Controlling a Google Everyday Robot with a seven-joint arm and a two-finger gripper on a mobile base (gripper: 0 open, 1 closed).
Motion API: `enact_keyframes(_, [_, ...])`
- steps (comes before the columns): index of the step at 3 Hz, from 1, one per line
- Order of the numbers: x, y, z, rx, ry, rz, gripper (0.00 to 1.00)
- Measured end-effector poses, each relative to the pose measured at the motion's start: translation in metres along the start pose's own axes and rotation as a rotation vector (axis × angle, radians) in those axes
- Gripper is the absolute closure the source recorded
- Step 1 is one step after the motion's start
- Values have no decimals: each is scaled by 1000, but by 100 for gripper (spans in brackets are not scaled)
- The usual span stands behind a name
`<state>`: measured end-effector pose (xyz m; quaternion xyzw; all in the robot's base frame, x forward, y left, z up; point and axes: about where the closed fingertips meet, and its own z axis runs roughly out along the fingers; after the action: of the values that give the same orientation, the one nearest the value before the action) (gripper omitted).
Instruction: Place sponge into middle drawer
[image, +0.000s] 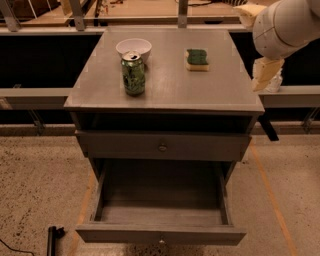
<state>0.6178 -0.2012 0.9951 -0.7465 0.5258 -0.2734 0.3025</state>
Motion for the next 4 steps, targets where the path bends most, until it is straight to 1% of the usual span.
enact_keyframes(1, [0, 0, 0, 0, -1, 0, 0])
enact_keyframes(2, [4, 0, 3, 5, 4, -45, 0])
enact_keyframes(3, [30, -2, 24, 43, 23, -198, 0])
enact_keyframes(4, [47, -4, 50, 70, 33, -355, 0])
